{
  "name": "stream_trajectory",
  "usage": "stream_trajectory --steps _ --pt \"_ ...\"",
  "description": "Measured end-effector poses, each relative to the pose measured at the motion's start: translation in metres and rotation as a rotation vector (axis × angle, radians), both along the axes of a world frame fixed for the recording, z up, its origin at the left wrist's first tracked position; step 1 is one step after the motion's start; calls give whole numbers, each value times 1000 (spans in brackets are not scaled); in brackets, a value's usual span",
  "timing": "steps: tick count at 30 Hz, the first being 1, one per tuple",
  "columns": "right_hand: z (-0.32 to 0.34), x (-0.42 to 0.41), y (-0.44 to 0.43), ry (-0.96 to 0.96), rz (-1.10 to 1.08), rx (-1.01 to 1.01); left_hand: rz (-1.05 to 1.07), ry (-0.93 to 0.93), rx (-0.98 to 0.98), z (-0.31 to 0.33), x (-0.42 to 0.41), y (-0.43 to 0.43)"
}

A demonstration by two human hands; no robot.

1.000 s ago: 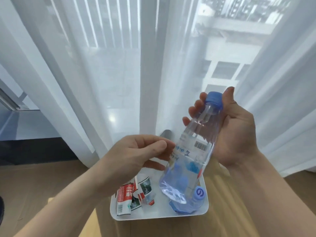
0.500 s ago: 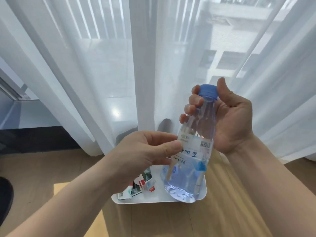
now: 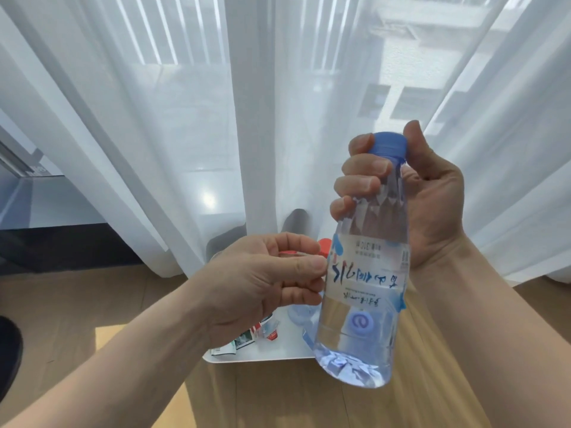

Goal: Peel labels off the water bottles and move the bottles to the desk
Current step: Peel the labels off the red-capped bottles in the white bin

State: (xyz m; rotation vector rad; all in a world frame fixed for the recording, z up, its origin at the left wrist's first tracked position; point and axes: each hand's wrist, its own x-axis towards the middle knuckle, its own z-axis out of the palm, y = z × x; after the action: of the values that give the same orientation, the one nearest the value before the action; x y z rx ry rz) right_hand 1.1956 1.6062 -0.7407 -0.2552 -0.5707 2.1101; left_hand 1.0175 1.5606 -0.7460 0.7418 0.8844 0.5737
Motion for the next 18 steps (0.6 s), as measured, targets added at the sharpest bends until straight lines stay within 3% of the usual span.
stream_trajectory --steps 7,11,14,18 --pt "3 2 2 -17 5 18 39 -45 10 -1 -1 4" --pt "10 7 -2 -257 -166 3 33 -99 54 12 -16 8" --pt "13 7 -5 -401 -290 7 26 76 140 15 -21 8" --pt "11 0 -6 -477 -300 37 67 407 356 16 -17 7"
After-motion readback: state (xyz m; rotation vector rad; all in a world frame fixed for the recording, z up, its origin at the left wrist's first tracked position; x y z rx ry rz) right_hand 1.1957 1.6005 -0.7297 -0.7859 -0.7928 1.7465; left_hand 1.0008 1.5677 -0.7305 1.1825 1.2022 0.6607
